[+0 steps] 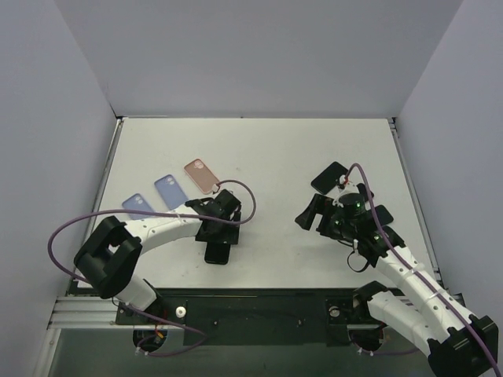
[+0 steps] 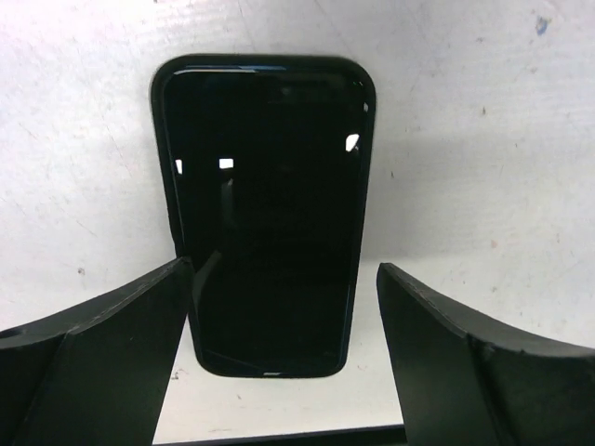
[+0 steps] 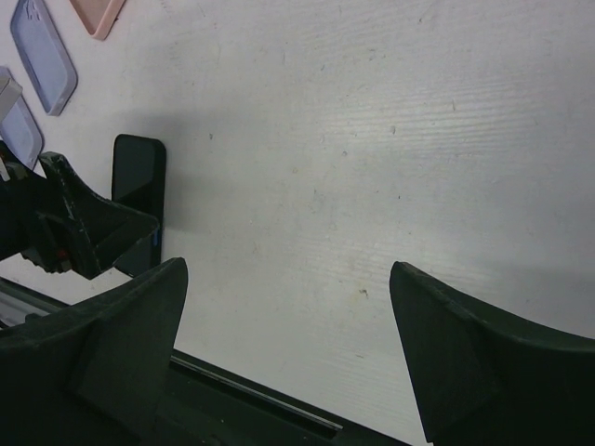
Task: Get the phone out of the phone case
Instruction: Pick up the phone at the center of the board.
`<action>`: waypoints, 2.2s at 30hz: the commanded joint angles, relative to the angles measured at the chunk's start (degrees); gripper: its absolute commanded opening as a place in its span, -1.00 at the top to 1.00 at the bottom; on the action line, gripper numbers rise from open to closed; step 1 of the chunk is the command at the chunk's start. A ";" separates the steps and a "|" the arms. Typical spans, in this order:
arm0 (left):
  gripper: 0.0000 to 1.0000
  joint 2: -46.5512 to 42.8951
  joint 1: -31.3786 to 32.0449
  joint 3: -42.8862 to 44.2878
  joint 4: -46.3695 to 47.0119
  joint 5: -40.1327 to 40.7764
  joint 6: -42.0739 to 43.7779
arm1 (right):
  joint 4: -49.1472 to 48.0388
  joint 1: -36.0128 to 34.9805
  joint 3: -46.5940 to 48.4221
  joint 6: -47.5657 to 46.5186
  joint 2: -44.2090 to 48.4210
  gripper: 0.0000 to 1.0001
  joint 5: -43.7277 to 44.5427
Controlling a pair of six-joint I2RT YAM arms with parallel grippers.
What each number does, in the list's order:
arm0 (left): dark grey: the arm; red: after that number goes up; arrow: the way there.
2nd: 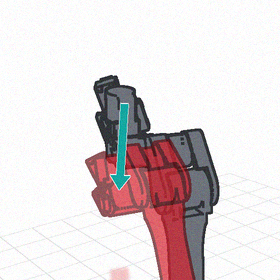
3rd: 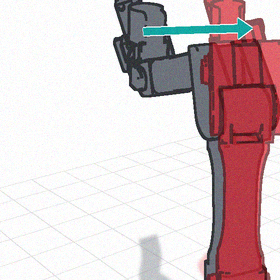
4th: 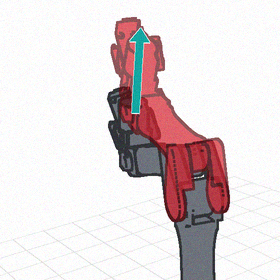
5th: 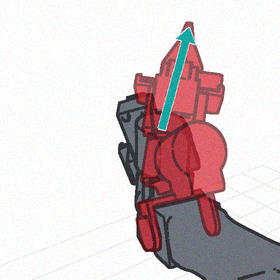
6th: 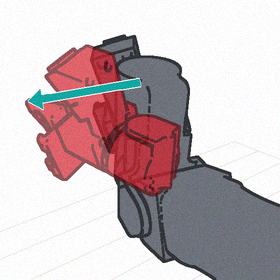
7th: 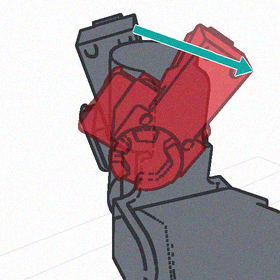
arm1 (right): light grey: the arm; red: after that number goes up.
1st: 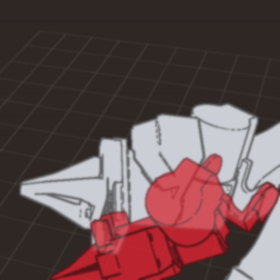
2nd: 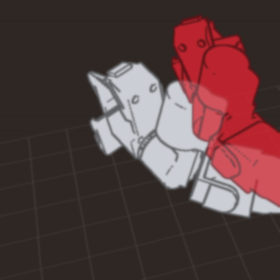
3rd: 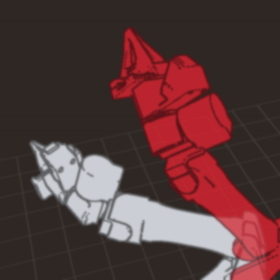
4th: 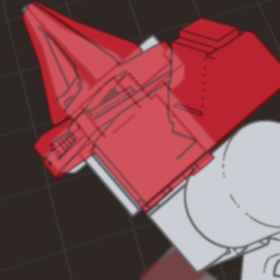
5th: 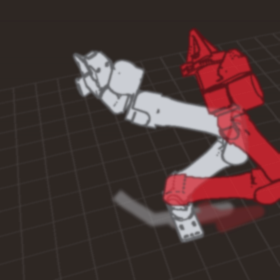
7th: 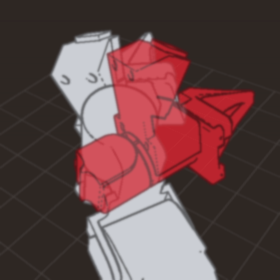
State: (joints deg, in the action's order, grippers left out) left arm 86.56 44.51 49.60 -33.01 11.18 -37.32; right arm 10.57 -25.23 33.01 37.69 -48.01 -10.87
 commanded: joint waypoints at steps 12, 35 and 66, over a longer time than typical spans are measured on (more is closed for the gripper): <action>-0.82 3.88 3.39 8.75 -6.88 10.17 3.22 | -1.86 -0.78 -3.75 0.63 1.25 -0.68 0.33; -0.83 17.75 -3.90 10.87 -8.21 -8.69 19.04 | -1.17 -1.05 -2.43 -0.25 1.60 -0.66 -0.73; 1.00 -16.95 3.12 7.96 4.36 -0.01 -38.88 | -25.76 -27.94 0.73 4.76 -11.48 -0.43 0.68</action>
State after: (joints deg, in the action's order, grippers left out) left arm 71.77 46.89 57.56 -33.56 13.08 -70.52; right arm -8.91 -52.93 31.00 41.95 -56.38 -8.86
